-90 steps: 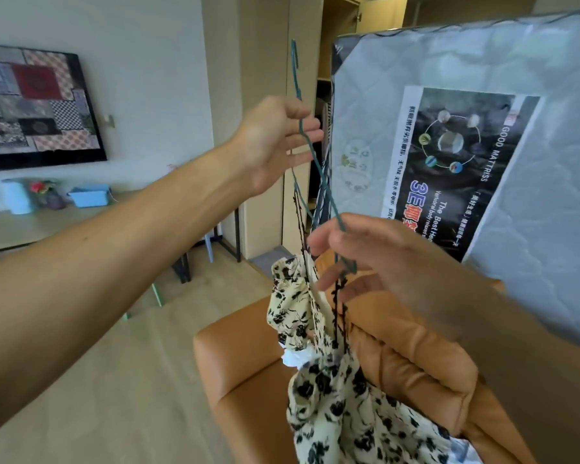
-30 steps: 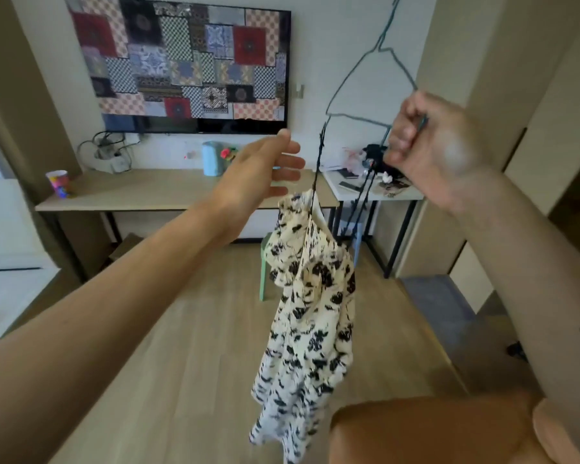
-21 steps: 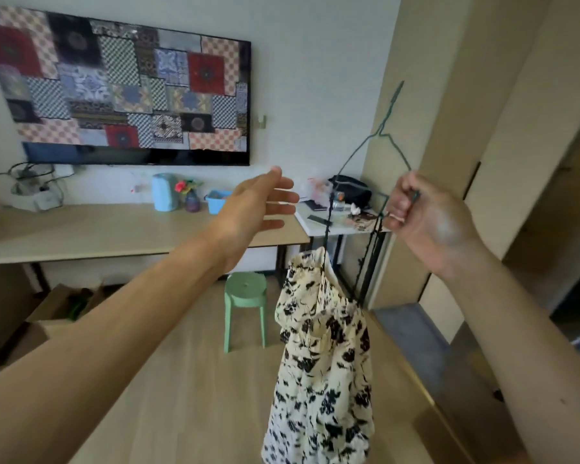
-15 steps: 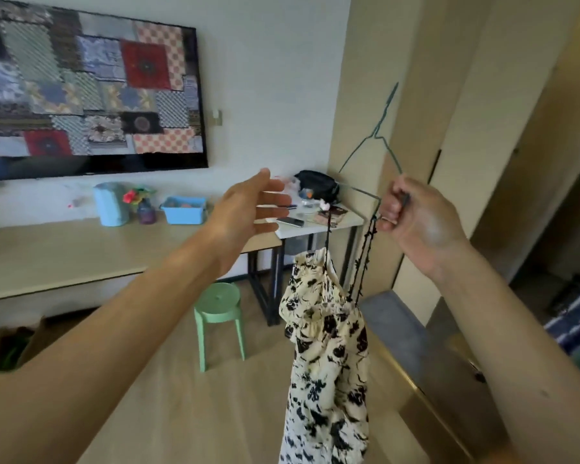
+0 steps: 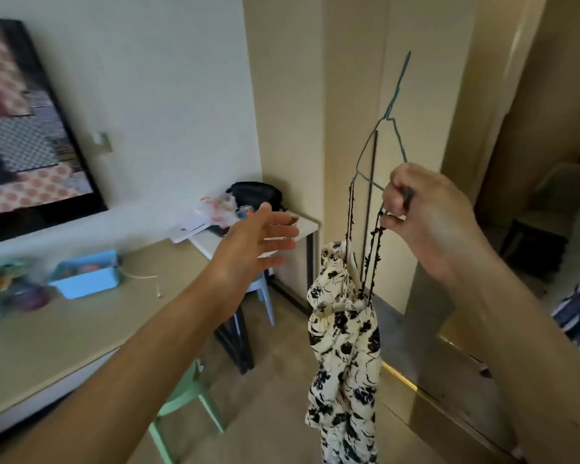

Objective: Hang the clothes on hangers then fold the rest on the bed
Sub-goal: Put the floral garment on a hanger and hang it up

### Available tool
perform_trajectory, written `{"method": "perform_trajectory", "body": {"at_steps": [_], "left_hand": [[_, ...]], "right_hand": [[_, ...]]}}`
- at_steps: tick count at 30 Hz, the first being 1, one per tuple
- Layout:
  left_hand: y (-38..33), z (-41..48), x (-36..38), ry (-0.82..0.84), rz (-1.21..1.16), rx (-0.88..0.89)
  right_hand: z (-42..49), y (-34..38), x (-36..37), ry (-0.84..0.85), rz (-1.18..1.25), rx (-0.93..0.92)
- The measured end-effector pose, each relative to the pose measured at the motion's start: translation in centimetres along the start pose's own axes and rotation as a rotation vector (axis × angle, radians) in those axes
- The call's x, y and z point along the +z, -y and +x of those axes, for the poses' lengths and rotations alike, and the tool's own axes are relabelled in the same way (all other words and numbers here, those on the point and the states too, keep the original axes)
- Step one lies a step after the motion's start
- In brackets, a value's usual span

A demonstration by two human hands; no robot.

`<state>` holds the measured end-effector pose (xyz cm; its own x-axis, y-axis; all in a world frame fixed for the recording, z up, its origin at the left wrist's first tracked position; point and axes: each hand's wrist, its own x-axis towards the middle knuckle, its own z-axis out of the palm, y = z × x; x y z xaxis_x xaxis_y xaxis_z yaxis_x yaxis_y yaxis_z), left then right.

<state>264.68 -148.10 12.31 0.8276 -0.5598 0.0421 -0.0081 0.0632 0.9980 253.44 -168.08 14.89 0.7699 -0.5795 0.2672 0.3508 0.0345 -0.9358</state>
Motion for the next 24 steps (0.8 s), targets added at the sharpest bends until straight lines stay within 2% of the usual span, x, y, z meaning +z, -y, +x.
{"method": "perform_trajectory", "body": {"at_steps": [16, 24], "left_hand": [[2.2, 30.9, 7.2, 0.452, -0.001, 0.103], [0.9, 46.7, 11.9, 0.666, -0.001, 0.092]], "right_hand": [[21.0, -6.1, -3.0, -0.261, -0.112, -0.126], [33.2, -7.0, -4.5, -0.488, -0.194, -0.146]]}}
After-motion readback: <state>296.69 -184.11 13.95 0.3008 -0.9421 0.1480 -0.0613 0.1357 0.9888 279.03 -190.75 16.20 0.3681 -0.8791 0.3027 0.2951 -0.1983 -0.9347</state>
